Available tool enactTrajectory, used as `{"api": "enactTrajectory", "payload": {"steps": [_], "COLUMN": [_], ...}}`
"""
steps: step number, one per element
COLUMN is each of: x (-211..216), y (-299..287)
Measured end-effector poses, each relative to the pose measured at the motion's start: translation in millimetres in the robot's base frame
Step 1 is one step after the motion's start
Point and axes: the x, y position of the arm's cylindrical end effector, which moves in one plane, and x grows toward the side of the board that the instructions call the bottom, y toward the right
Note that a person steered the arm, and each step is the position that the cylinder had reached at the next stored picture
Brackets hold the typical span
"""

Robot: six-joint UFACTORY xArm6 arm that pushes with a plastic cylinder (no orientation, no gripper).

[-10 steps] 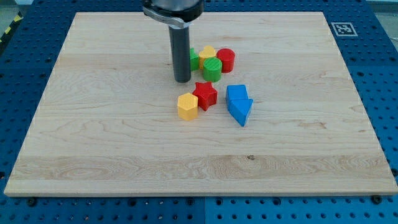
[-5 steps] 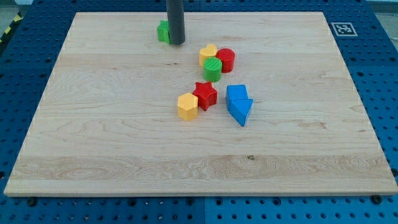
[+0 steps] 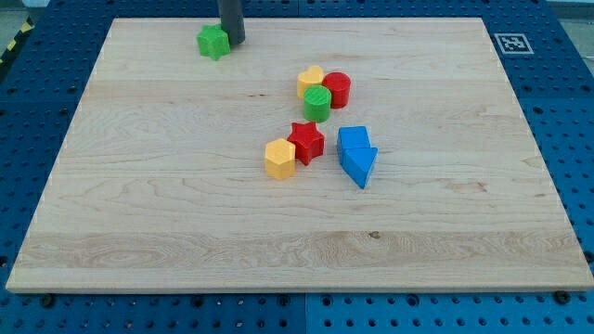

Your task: Move the green star to the top left corner

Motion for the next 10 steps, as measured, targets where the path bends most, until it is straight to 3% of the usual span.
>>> {"api": "enactTrajectory", "payload": {"steps": [2, 5, 7, 8, 10], "x": [36.9, 16.5, -21.7, -13.0, 75.2], "y": [-6.0, -62.5, -88.5, -83.5, -43.5]}}
